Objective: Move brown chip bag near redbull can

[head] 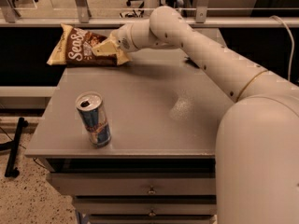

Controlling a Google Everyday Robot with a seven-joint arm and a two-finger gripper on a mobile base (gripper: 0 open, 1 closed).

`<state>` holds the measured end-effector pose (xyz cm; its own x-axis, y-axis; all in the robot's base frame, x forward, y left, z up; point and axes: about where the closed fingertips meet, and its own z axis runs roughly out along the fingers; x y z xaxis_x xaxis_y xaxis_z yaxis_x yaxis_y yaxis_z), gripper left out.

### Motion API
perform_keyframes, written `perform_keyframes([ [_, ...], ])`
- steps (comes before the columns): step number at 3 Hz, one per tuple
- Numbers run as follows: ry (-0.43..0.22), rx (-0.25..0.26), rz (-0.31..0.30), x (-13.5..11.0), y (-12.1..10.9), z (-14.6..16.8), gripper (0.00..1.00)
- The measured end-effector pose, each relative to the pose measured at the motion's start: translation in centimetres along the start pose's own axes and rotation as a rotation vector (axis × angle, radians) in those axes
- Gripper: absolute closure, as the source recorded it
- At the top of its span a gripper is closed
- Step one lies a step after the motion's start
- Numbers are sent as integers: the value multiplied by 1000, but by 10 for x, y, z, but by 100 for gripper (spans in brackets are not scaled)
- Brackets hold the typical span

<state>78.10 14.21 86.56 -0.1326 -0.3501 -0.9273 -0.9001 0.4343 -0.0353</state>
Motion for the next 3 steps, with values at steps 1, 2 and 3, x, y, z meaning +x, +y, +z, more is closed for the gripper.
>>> perform_keyframes([
  [1, 15, 28, -3, 11, 5, -2, 62],
  [2, 31, 40, 0, 21, 10, -2, 87],
  [3, 31, 40, 0, 20, 10, -2, 100],
])
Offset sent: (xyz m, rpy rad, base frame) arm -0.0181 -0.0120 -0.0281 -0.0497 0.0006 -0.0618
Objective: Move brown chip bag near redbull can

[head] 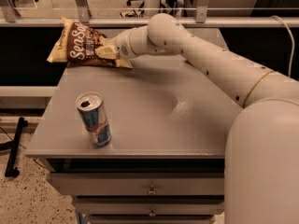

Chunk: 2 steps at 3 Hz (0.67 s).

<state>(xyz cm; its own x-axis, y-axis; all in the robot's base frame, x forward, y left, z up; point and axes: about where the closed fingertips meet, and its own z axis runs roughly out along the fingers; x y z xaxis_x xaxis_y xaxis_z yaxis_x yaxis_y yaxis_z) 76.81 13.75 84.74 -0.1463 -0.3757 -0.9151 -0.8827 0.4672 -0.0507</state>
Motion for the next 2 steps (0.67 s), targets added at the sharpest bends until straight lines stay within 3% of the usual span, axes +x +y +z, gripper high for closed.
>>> perform_keyframes([
  [2, 0, 0, 0, -1, 0, -1, 100],
])
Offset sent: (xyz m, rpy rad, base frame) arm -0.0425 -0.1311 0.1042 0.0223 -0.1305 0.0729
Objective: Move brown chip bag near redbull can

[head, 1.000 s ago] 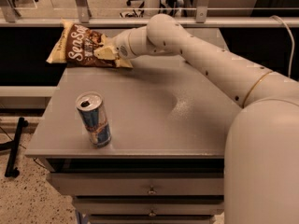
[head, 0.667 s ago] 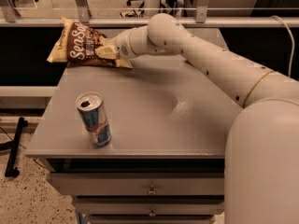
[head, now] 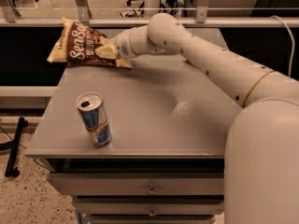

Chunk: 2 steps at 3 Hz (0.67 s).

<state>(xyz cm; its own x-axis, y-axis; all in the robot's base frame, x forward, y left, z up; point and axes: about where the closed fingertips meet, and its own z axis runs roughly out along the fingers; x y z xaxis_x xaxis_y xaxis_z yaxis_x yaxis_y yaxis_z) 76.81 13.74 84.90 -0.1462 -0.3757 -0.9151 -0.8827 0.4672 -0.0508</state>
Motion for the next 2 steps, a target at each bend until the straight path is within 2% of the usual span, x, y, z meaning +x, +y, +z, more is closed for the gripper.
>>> perform_keyframes([
  [2, 0, 0, 0, 0, 0, 0, 100],
])
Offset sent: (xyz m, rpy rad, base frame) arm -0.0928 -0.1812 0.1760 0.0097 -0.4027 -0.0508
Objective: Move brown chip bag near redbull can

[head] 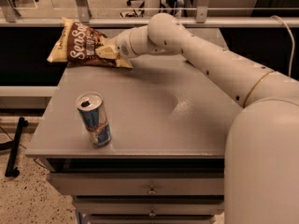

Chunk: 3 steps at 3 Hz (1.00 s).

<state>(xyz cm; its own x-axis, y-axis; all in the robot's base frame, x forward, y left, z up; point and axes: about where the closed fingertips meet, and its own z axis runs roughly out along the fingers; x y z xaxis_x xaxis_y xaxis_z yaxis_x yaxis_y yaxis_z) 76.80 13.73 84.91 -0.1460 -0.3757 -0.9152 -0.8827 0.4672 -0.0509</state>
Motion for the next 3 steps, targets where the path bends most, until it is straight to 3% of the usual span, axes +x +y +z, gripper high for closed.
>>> perform_keyframes([
  [1, 0, 0, 0, 0, 0, 0, 82],
  [3, 0, 0, 0, 0, 0, 0, 35],
])
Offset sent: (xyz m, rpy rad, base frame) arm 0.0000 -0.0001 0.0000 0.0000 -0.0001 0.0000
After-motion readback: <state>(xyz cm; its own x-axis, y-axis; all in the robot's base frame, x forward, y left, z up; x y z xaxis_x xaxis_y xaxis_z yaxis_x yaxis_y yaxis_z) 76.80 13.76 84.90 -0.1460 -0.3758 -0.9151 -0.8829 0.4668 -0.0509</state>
